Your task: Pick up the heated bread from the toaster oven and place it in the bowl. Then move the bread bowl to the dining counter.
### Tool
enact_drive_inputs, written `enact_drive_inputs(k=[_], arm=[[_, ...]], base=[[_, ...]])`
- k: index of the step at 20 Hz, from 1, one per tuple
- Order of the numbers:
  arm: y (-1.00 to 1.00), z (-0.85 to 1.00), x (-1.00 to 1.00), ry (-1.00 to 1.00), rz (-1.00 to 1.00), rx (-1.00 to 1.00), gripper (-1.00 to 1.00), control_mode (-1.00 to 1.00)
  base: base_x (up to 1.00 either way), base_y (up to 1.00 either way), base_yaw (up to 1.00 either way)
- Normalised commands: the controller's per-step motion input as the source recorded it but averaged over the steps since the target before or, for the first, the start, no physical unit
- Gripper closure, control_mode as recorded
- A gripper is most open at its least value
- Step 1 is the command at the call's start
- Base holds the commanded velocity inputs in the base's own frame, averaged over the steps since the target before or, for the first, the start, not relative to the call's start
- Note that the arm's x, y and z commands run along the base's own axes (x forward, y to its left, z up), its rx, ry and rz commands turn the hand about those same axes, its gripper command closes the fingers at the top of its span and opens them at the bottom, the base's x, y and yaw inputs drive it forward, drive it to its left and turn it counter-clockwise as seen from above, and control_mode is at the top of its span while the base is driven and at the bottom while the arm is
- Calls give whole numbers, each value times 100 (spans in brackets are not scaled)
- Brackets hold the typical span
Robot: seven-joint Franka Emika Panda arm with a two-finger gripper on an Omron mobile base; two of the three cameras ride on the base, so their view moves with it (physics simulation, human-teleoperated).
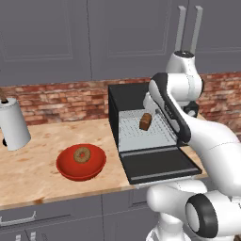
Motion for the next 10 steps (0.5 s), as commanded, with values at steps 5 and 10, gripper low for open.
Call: enact_drive_inputs(k=[5, 10], arm=[[-12, -7, -33, -12, 0, 0, -100, -100], [0, -53, -27, -30, 0, 0, -100, -100]], base=[[0, 0, 0], [0, 0, 0]])
